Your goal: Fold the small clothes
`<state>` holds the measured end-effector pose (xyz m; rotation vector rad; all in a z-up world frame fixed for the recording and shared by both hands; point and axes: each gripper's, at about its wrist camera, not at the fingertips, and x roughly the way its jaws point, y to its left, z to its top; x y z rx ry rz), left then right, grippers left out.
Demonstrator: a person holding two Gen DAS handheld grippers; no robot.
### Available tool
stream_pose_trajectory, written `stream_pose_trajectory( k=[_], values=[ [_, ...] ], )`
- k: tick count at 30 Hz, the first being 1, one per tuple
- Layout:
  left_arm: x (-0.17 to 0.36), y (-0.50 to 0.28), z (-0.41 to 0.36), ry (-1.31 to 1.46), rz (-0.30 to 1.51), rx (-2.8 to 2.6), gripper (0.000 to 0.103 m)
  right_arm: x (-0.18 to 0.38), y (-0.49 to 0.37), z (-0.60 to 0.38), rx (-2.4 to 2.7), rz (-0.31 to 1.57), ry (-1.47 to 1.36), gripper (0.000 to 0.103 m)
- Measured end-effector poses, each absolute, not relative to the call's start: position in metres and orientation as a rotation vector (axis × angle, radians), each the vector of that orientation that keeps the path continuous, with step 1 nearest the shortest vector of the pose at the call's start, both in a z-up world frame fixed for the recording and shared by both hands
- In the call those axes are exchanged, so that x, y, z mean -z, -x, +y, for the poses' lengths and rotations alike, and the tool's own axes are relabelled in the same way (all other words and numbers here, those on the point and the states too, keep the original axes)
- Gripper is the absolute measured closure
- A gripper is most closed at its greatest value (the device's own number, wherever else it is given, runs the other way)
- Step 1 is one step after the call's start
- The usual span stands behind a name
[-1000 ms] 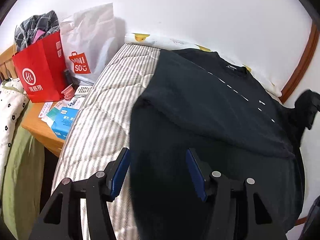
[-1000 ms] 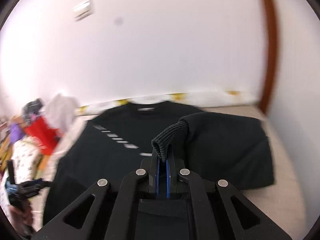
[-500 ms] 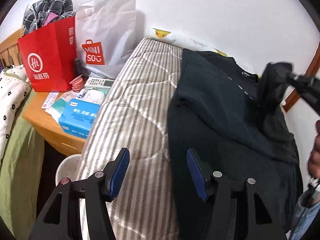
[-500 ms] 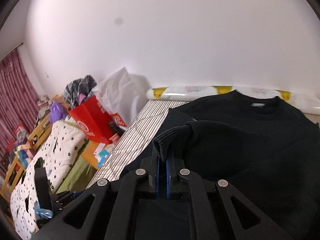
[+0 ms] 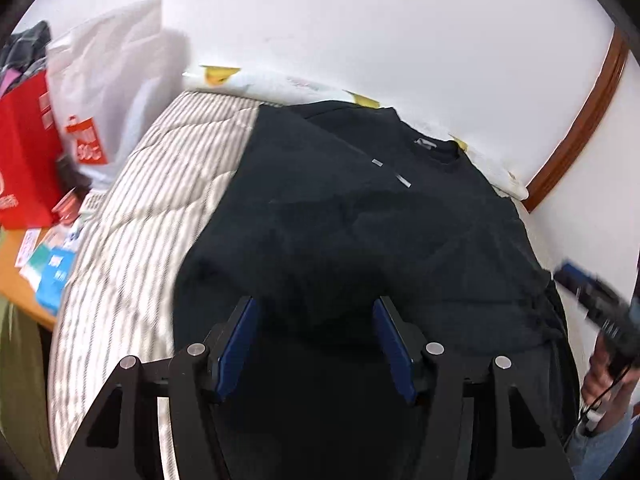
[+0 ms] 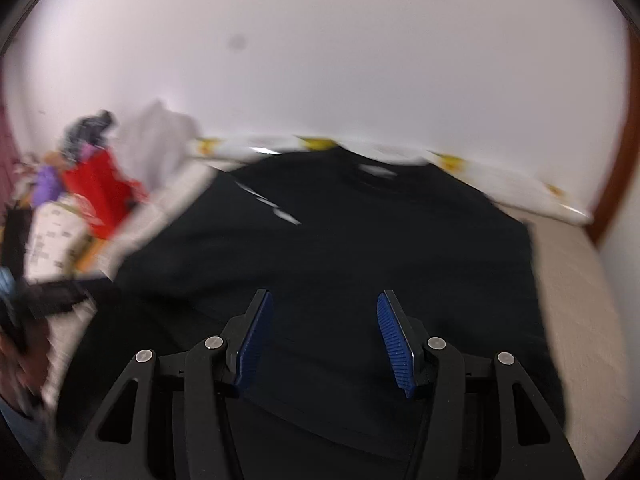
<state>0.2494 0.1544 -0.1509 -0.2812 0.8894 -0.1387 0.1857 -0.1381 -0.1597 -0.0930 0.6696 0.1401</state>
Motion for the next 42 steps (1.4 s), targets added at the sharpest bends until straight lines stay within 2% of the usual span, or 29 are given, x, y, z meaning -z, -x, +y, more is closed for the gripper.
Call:
stream_pose_trajectory(
  k=[2,6,8,13,18,24,26,28,33,38,39,42],
  values=[
    [0.151,-0.261,0.152,0.282,0.878,0.141,0.047,0.177,-0.184,-0.166,-0.05,0.719,0.115,0.049],
    [0.169,-0.288,0.153,0.332,0.936,0.129,0.065,0.206,-0.179,-0.204,0.051,0.8,0.116,0.049],
    [0.173,-0.295,0.154,0.373,0.943,0.14,0.068,0.218,-0.177,-0.219,0.09,0.827,0.093,0.049],
    [0.162,-0.299,0.146,0.317,0.923,0.083,0.094,0.234,-0.179,-0.247,0.101,0.827,-0.023,0.049],
    [0.128,-0.285,0.159,0.338,0.813,0.051,0.097,0.237,-0.187,-0.254,0.101,0.807,-0.084,0.053],
    [0.15,-0.293,0.17,0.314,0.897,-0.022,0.097,0.232,-0.187,-0.254,0.11,0.809,-0.038,0.054],
    [0.155,-0.291,0.166,0.291,0.9,-0.029,0.096,0.226,-0.188,-0.257,0.115,0.799,-0.038,0.058],
    [0.155,-0.292,0.161,0.256,0.903,-0.045,0.092,0.215,-0.183,-0.26,0.098,0.77,-0.065,0.058],
    [0.146,-0.284,0.156,0.229,0.907,-0.053,0.091,0.197,-0.197,-0.263,0.101,0.699,-0.083,0.058],
    [0.138,-0.265,0.157,0.221,0.902,-0.043,0.091,0.214,-0.224,-0.272,0.156,0.781,-0.088,0.059],
    [0.136,-0.259,0.158,0.22,0.903,-0.04,0.091,0.218,-0.226,-0.273,0.171,0.806,-0.08,0.063],
    [0.133,-0.246,0.158,0.223,0.902,-0.029,0.091,0.213,-0.212,-0.272,0.192,0.812,-0.059,0.065]
  ],
)
